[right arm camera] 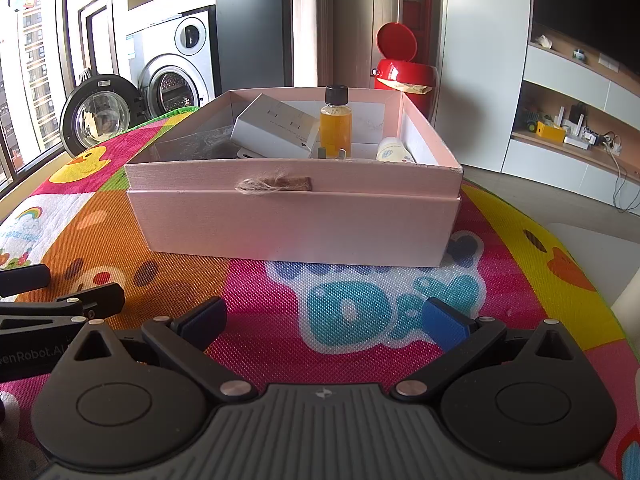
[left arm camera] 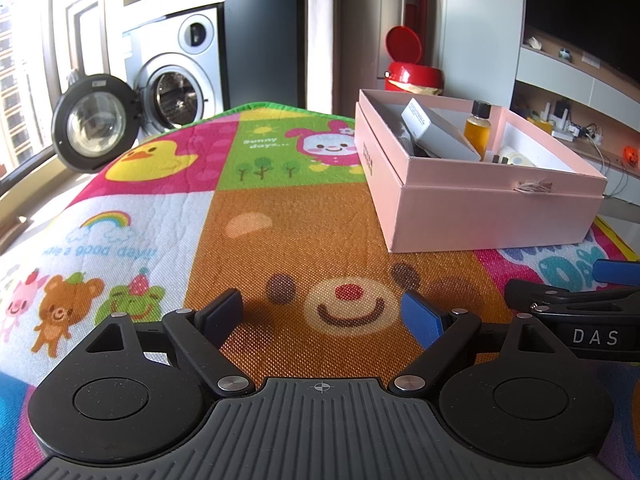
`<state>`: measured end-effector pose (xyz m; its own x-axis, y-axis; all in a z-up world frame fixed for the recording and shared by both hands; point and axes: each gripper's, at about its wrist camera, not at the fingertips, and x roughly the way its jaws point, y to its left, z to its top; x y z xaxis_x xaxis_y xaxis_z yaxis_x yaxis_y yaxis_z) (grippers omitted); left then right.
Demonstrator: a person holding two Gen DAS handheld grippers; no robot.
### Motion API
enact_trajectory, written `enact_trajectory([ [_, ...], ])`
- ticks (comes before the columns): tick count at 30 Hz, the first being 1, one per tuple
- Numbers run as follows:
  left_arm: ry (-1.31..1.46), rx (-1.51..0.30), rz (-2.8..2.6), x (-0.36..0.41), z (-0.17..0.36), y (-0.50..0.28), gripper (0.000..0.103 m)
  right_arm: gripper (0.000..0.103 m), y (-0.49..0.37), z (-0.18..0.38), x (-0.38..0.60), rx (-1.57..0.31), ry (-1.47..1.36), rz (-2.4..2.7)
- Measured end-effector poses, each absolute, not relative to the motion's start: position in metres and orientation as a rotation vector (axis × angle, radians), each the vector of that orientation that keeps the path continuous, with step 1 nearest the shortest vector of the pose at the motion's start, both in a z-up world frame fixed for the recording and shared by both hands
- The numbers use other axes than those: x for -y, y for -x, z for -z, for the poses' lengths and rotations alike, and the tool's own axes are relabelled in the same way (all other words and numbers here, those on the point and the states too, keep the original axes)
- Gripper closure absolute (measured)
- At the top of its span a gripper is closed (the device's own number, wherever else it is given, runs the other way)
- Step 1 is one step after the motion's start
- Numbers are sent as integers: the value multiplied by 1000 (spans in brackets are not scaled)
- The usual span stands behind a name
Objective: Organize rigid objects
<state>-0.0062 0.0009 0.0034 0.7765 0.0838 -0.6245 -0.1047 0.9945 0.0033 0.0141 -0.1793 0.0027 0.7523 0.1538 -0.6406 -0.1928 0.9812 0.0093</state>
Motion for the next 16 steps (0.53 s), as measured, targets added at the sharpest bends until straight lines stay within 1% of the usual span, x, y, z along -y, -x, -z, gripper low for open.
enact_trajectory([
  [16,24,-676,-104,-2,-4,6,12,0,-14,-3,179,-694,58,-189],
])
